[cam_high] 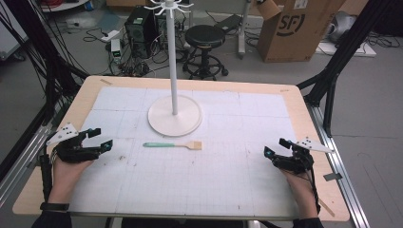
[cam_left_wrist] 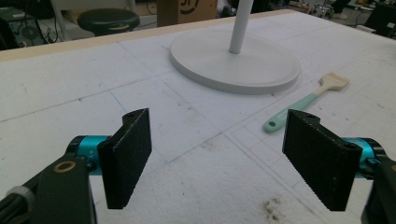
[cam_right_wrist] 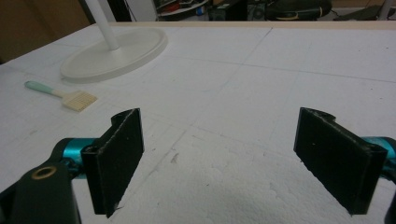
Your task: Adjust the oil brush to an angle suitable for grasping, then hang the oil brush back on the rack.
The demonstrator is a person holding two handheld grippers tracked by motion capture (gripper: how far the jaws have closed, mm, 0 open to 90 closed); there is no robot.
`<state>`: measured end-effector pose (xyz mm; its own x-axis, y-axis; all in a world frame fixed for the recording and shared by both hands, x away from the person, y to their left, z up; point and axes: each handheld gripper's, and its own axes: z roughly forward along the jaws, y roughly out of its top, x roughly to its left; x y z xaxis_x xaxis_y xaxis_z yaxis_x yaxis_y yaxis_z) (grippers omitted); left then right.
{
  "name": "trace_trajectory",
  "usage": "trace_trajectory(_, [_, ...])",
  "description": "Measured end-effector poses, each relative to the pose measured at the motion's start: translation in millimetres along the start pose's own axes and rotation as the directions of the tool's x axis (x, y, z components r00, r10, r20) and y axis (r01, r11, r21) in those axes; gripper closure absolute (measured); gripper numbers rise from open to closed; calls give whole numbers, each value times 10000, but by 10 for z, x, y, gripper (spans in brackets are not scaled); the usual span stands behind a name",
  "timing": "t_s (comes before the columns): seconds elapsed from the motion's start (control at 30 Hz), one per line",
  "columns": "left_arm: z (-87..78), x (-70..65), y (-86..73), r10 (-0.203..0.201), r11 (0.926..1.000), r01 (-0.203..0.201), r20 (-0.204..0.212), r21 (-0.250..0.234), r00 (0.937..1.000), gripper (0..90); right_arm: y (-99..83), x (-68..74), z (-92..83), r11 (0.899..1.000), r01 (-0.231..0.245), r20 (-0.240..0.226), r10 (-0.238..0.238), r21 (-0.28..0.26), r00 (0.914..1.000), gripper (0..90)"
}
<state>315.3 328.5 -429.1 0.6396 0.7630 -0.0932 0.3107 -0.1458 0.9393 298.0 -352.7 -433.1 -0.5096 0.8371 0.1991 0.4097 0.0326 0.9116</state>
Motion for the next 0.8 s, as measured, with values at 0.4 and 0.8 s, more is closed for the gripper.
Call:
trace_trajectory(0.4, [26, 25, -41, -174, 9998, 175, -24, 124, 9998, 248, 133, 88, 60, 9993, 380, -434, -379, 30, 9983, 150])
trace_trajectory(0.8, [-24, 6, -180, -648, 9977, 653, 318, -168, 9974, 232, 409, 311, 471, 9862, 1651, -1429, -1615, 134, 9765, 150])
